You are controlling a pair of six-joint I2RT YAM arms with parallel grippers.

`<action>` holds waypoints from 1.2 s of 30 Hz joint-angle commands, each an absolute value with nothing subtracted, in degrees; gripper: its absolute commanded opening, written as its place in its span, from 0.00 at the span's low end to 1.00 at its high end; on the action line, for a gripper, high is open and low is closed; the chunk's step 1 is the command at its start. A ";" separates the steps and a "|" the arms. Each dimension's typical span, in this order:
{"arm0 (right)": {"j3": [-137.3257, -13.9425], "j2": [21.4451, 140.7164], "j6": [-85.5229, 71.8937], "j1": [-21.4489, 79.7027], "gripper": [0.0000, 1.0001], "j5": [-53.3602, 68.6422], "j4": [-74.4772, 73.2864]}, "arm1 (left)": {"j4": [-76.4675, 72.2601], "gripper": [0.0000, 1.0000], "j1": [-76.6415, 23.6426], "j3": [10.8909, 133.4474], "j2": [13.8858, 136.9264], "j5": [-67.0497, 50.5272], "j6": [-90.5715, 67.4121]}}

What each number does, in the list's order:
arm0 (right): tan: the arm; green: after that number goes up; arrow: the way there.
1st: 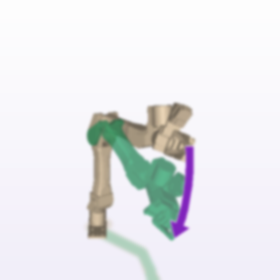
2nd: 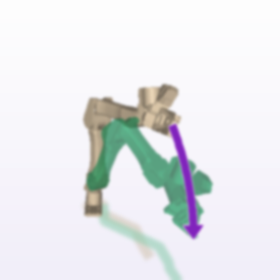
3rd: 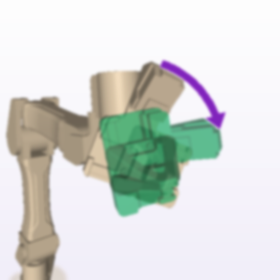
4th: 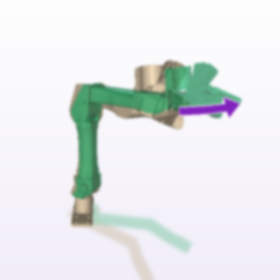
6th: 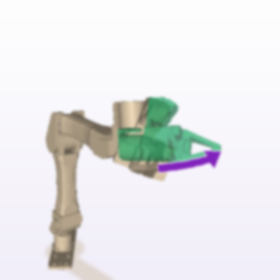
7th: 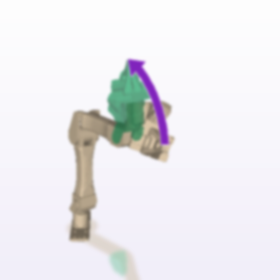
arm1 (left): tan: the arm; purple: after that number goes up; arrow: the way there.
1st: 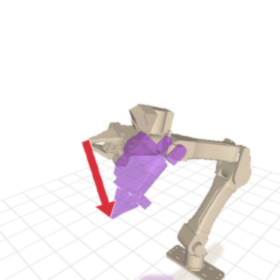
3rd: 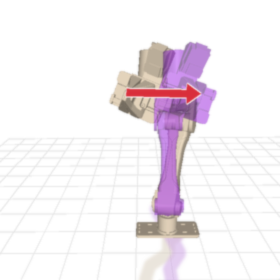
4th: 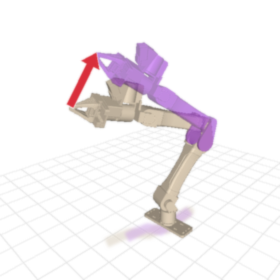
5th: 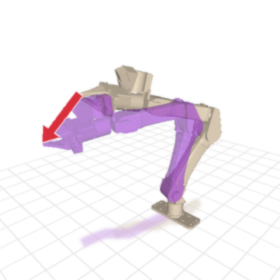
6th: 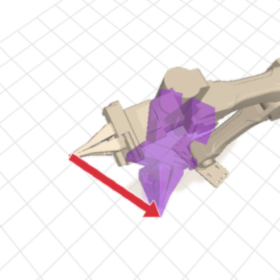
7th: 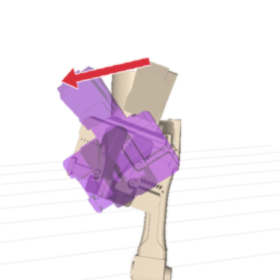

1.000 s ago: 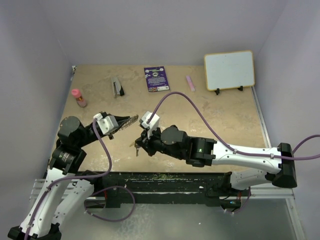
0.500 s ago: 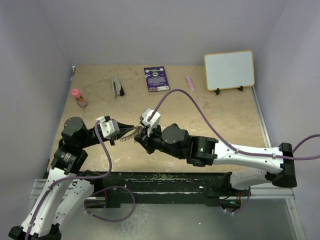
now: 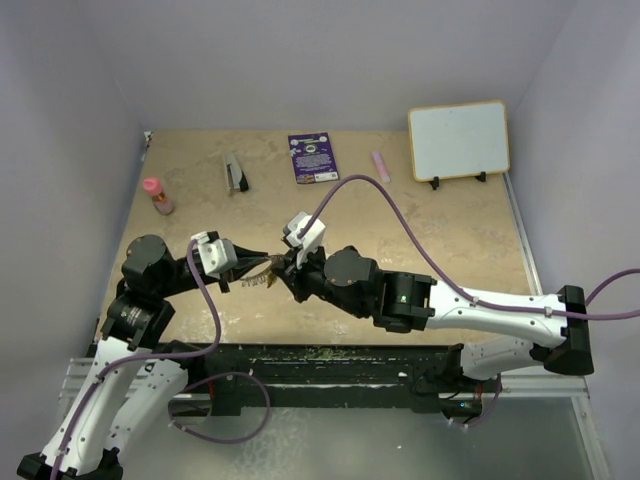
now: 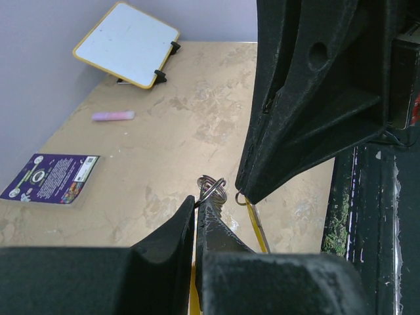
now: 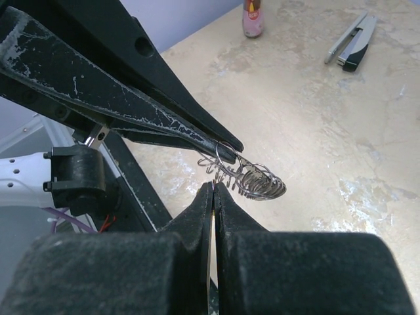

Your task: Put the keys on the keyring

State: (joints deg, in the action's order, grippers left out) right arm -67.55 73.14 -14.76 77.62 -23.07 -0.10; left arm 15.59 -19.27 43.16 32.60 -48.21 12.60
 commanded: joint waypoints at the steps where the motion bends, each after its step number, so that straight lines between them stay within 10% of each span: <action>1: -70.54 73.68 -14.70 77.78 0.00 -24.92 2.20 | 14.05 0.03 -19.37 43.11 32.18 -49.12 11.69; 36: -72.51 73.75 -15.22 77.83 0.00 -30.78 4.98 | 15.16 0.03 -19.78 42.68 33.04 -49.25 10.98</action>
